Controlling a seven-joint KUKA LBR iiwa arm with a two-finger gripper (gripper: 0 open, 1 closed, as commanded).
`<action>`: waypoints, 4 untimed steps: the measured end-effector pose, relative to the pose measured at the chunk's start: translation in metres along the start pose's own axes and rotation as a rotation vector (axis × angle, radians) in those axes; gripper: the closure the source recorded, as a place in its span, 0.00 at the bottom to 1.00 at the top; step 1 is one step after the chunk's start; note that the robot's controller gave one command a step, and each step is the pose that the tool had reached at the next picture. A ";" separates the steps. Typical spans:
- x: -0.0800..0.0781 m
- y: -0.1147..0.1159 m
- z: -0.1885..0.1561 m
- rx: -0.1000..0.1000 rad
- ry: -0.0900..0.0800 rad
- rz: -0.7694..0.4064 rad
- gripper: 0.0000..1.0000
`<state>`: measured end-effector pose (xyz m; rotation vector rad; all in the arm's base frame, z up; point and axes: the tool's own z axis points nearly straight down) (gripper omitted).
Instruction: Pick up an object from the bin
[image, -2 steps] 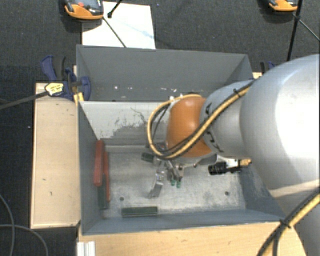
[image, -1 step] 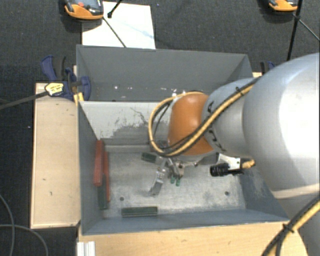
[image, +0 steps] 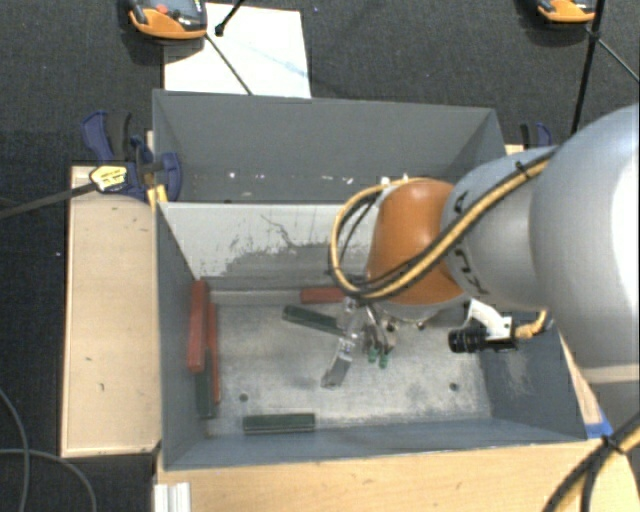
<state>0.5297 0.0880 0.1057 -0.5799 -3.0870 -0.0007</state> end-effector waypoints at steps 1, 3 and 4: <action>-0.035 0.053 0.016 0.000 -0.005 -0.028 0.00; -0.043 0.064 0.035 0.000 -0.003 -0.002 1.00; -0.025 0.031 -0.167 0.001 0.001 0.051 1.00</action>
Offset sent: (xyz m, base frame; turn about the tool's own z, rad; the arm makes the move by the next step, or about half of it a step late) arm 0.0623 0.0448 -0.0357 -0.0005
